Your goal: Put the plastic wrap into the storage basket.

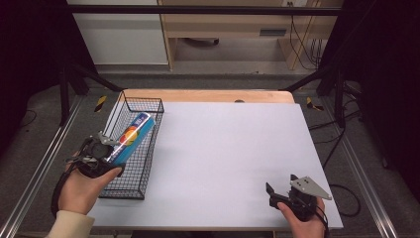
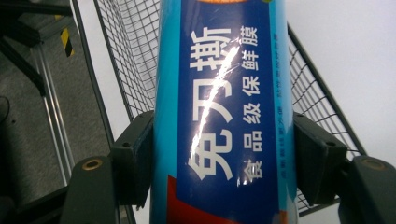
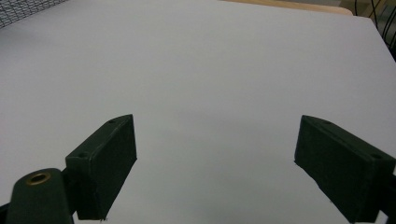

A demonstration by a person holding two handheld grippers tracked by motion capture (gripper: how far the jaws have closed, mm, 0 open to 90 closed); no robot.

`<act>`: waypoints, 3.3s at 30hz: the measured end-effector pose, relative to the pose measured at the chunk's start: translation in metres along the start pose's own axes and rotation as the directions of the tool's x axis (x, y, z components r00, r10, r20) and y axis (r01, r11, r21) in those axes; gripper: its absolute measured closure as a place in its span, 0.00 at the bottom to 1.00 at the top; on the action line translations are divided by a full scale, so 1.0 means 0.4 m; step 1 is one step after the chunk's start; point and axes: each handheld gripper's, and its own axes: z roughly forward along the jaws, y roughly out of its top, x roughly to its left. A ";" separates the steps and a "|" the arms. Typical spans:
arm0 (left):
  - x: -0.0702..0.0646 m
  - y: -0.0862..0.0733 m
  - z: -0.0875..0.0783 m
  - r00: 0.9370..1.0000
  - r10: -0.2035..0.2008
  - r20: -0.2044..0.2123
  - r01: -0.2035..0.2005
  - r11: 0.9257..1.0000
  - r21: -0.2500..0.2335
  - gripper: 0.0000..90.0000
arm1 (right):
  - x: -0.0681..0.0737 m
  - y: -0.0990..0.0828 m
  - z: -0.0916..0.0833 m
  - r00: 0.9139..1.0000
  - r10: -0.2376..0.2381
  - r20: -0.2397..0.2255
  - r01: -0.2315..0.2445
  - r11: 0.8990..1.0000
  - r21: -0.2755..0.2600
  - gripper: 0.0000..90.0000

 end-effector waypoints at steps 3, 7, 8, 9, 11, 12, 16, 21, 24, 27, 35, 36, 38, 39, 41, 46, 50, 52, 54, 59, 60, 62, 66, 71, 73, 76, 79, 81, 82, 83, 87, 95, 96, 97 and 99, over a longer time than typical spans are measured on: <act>0.004 0.002 0.008 1.000 -0.010 -0.005 0.010 1.000 0.015 0.36 | 0.001 0.000 0.000 1.000 -0.001 -0.002 0.001 1.000 0.000 0.14; 0.008 0.003 0.013 1.000 -0.007 -0.014 0.008 0.999 0.033 0.36 | 0.002 0.000 0.001 1.000 -0.006 -0.002 0.006 1.000 0.002 0.14; 0.009 0.004 0.015 1.000 -0.003 -0.017 0.004 0.999 0.039 0.36 | 0.003 0.000 0.001 1.000 -0.006 -0.003 0.006 1.000 0.003 0.14; 0.009 0.003 0.017 1.000 -0.007 -0.019 0.007 0.999 0.040 0.36 | 0.003 0.000 0.001 1.000 -0.006 -0.003 0.006 1.000 0.002 0.14; 0.009 0.003 0.019 1.000 -0.011 -0.026 0.012 0.999 0.040 0.36 | 0.003 0.001 0.000 1.000 -0.005 -0.002 0.005 1.000 0.001 0.15; 0.010 0.003 0.020 1.000 -0.012 -0.024 0.013 0.999 0.041 0.36 | 0.002 0.001 0.000 1.000 -0.006 -0.003 0.006 1.000 0.002 0.14; 0.009 0.004 0.024 1.000 -0.013 -0.021 0.014 0.999 0.051 0.36 | 0.002 0.001 0.000 1.000 -0.007 -0.003 0.007 1.000 0.002 0.14; 0.009 0.006 0.033 1.000 -0.017 -0.024 0.019 0.998 0.060 0.36 | 0.002 0.001 0.000 1.000 -0.006 -0.004 0.006 1.000 0.001 0.14; 0.011 0.007 0.038 0.999 -0.022 -0.022 0.024 0.998 0.066 0.36 | 0.001 0.001 0.000 1.000 -0.005 -0.005 0.005 1.000 0.000 0.15; 0.010 0.008 0.042 0.999 -0.025 -0.020 0.026 0.997 0.070 0.36 | 0.002 0.001 0.000 1.000 -0.006 -0.006 0.006 1.000 0.001 0.15; 0.009 0.016 0.056 0.999 -0.035 -0.019 0.036 0.996 0.079 0.36 | 0.003 0.001 0.000 1.000 -0.004 -0.009 0.004 1.000 0.005 0.15; 0.008 0.017 0.057 0.999 -0.033 -0.020 0.034 0.996 0.082 0.36 | 0.003 0.000 0.000 1.000 -0.004 -0.011 0.004 1.000 0.007 0.15; 0.008 0.017 0.059 0.999 -0.037 -0.019 0.039 0.996 0.081 0.36 | 0.002 0.000 0.001 1.000 -0.008 -0.013 0.008 1.000 0.008 0.14; 0.009 0.017 0.060 0.999 -0.037 -0.019 0.039 0.996 0.083 0.36 | 0.002 0.000 0.002 1.000 -0.007 -0.013 0.007 1.000 0.009 0.15; 0.010 0.018 0.063 0.999 -0.039 -0.019 0.040 0.995 0.088 0.36 | 0.003 0.000 0.002 1.000 -0.007 -0.013 0.007 1.000 0.009 0.15; 0.013 0.015 0.071 0.999 -0.046 -0.013 0.047 0.994 0.098 0.36 | 0.003 0.000 0.001 1.000 -0.009 -0.012 0.009 1.000 0.007 0.15; 0.014 0.015 0.075 0.999 -0.047 -0.012 0.048 0.993 0.104 0.36 | 0.003 0.000 0.002 1.000 -0.010 -0.013 0.010 1.000 0.008 0.14; 0.012 0.016 0.076 0.999 -0.043 -0.012 0.044 0.993 0.110 0.36 | 0.003 0.000 0.002 1.000 -0.009 -0.013 0.009 1.000 0.008 0.15; 0.012 0.017 0.077 0.999 -0.044 -0.009 0.045 0.993 0.112 0.36 | 0.003 0.000 0.002 1.000 -0.009 -0.013 0.009 1.000 0.008 0.15; 0.016 0.018 0.077 0.999 -0.051 -0.001 0.051 0.992 0.113 0.36 | 0.002 0.000 0.002 1.000 -0.010 -0.013 0.010 1.000 0.010 0.15; 0.017 0.018 0.078 0.999 -0.051 -0.002 0.051 0.992 0.115 0.36 | 0.002 0.000 0.003 1.000 -0.010 -0.013 0.010 1.000 0.010 0.15; 0.018 0.018 0.079 0.999 -0.052 -0.001 0.051 0.991 0.120 0.36 | 0.002 0.001 0.002 1.000 -0.010 -0.013 0.010 1.000 0.010 0.15; 0.024 0.017 0.085 0.997 -0.069 0.020 0.066 0.990 0.125 0.36 | 0.002 0.000 0.002 1.000 -0.009 -0.014 0.009 1.000 0.010 0.14; 0.021 0.021 0.088 0.998 -0.060 0.011 0.058 0.988 0.141 0.36 | 0.001 0.000 0.002 1.000 -0.009 -0.014 0.009 1.000 0.010 0.15; 0.021 0.023 0.089 0.998 -0.060 0.012 0.058 0.988 0.144 0.36 | 0.002 0.000 0.002 1.000 -0.009 -0.014 0.009 1.000 0.011 0.15; 0.023 0.024 0.091 0.998 -0.062 0.015 0.059 0.987 0.152 0.36 | 0.001 0.000 0.002 1.000 -0.008 -0.013 0.009 1.000 0.011 0.15; 0.023 0.024 0.092 0.998 -0.058 0.015 0.055 0.985 0.162 0.36 | 0.001 0.000 0.002 1.000 -0.007 -0.013 0.007 1.000 0.011 0.15; 0.021 0.025 0.093 0.998 -0.054 0.012 0.052 0.984 0.169 0.36 | 0.001 0.000 0.003 1.000 -0.005 -0.014 0.005 1.000 0.014 0.15; 0.021 0.026 0.093 0.999 -0.053 0.011 0.050 0.984 0.171 0.36 | 0.002 0.000 0.003 1.000 0.000 -0.016 0.001 1.000 0.015 0.15; 0.021 0.026 0.093 0.999 -0.052 0.011 0.050 0.984 0.173 0.36 | 0.002 0.000 0.003 1.000 -0.002 -0.016 0.002 1.000 0.015 0.15; 0.017 0.028 0.096 0.999 -0.043 0.004 0.042 0.982 0.187 0.36 | 0.001 0.000 0.003 1.000 -0.003 -0.015 0.004 1.000 0.014 0.15; 0.010 0.033 0.101 1.000 -0.016 -0.011 0.018 0.976 0.215 0.36 | 0.001 -0.001 0.004 1.000 -0.004 -0.018 0.004 1.000 0.020 0.15; 0.008 0.035 0.102 1.000 -0.011 -0.014 0.014 0.975 0.222 0.36 | 0.001 -0.001 0.005 1.000 -0.004 -0.018 0.004 1.000 0.020 0.15; 0.006 0.035 0.103 1.000 -0.008 -0.015 0.011 0.975 0.224 0.36 | 0.001 -0.001 0.005 1.000 -0.007 -0.018 0.007 1.000 0.019 0.15; 0.003 0.037 0.104 1.000 -0.002 -0.021 0.007 0.973 0.229 0.36 | 0.001 -0.001 0.004 1.000 -0.007 -0.018 0.008 1.000 0.019 0.15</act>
